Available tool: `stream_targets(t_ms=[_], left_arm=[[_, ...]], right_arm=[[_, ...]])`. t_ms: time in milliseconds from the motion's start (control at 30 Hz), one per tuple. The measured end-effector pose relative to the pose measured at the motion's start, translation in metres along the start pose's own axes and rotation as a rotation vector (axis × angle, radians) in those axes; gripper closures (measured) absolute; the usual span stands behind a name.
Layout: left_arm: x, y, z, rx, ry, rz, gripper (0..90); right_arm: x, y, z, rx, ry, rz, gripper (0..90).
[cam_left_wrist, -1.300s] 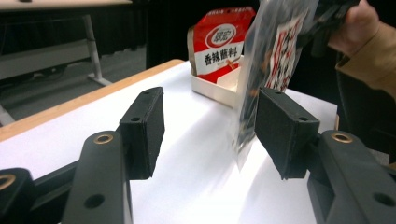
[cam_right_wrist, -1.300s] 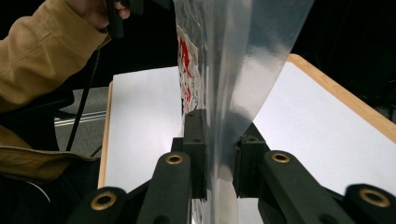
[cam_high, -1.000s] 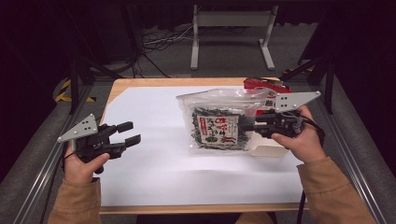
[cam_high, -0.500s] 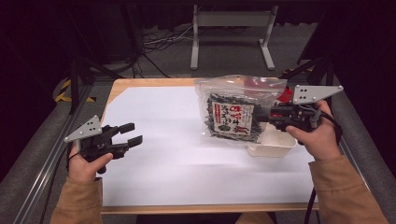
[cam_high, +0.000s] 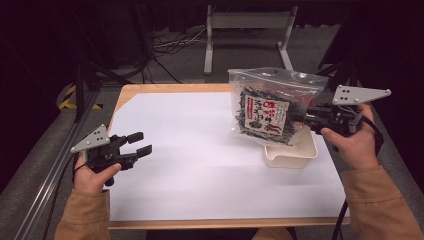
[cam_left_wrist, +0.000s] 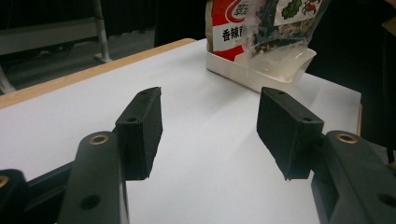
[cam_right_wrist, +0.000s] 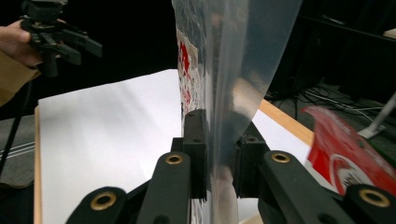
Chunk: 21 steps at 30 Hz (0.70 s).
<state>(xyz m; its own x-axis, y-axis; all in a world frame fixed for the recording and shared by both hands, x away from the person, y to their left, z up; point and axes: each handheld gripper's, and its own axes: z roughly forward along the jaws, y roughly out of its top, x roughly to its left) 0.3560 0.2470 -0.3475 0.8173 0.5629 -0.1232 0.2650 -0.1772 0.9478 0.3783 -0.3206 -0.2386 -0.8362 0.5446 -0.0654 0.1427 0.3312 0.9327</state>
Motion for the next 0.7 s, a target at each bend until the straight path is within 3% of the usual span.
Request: stream_targets(t_ms=[533,700], left_arm=[[0.003,-0.003,0.001,-0.004,0.036,0.0,38.2],[0.003,-0.004,0.0,0.007,0.035,-0.005,39.3]], right_arm=[[-0.019,-0.011,-0.03,-0.014,-0.157,0.023,78.1],[-0.022,-0.014,-0.037,-0.009,-0.199,0.06,78.1]])
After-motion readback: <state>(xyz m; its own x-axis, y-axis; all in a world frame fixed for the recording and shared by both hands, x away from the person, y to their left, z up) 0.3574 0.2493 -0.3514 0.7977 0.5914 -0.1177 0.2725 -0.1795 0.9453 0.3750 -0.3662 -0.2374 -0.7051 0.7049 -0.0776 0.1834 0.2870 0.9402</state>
